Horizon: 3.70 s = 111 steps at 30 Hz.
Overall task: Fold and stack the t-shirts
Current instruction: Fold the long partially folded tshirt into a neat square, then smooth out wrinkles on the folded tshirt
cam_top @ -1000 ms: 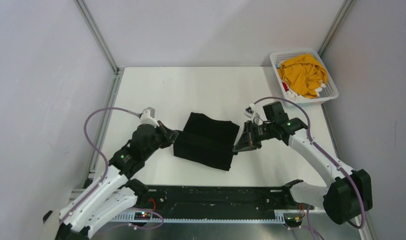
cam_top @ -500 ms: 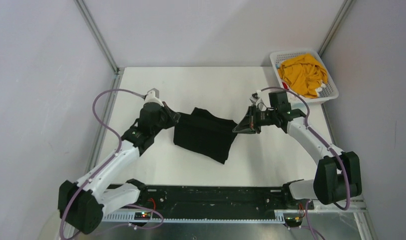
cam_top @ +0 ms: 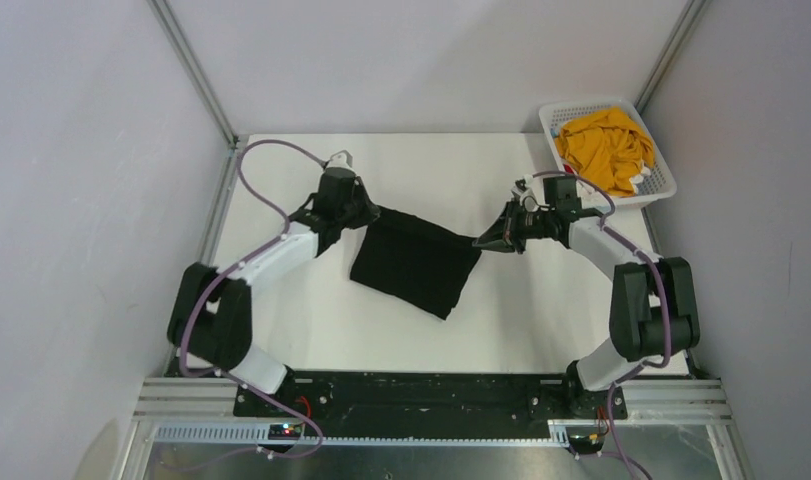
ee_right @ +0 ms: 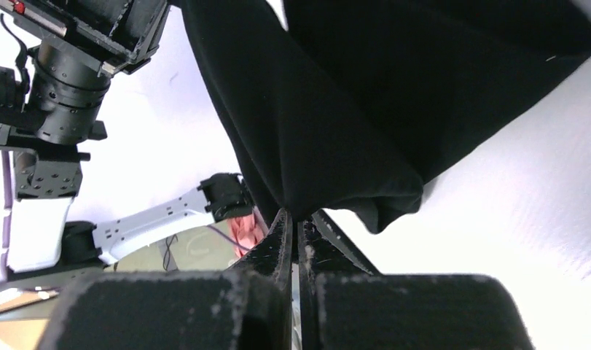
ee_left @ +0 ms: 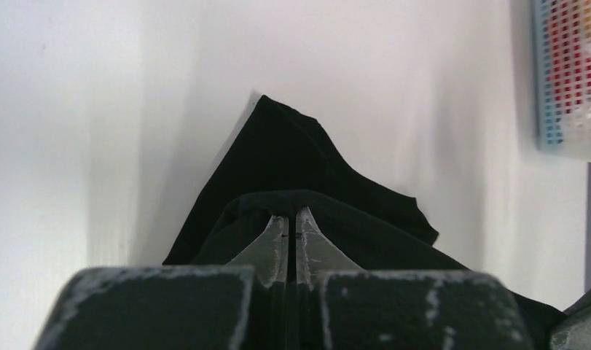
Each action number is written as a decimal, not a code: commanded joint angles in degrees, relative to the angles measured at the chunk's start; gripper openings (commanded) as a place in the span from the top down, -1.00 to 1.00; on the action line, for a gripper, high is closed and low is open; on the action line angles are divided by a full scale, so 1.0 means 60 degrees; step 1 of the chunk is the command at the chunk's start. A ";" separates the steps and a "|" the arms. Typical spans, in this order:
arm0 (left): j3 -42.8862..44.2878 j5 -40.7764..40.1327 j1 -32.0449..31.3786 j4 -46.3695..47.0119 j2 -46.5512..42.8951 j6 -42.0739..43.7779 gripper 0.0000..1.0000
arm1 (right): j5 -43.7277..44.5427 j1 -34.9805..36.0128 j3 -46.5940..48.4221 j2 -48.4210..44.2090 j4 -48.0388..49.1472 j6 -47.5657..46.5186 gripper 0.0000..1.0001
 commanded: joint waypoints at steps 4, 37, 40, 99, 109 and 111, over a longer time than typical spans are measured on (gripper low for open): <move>0.1507 -0.0213 0.0405 0.0354 0.2040 0.0329 1.00 | 0.0542 -0.0498 0.0693 0.1688 0.0969 -0.0034 1.00; 0.4496 0.4119 0.0098 0.0009 0.5466 0.0413 -0.99 | 0.2670 0.0959 0.1765 0.2839 0.1951 0.0183 -0.99; 0.4832 0.3664 0.0225 -0.0237 0.6185 0.0297 -0.99 | 0.2537 0.0815 0.2058 0.3492 0.1776 -0.0075 -0.99; -0.4121 0.3108 -0.0186 0.2539 0.0766 -0.1103 -0.99 | 0.1724 0.2984 -0.3380 0.2285 0.9113 0.2048 -0.99; -0.4190 0.3185 -0.0260 0.2536 -0.0024 -0.1140 -0.99 | 0.2548 0.2953 -0.3551 0.0021 0.7048 0.0823 -0.99; -0.4217 0.3139 -0.0270 0.2535 0.0023 -0.1175 -0.99 | 0.2431 0.2957 -0.3668 0.0734 0.7448 0.1139 -0.99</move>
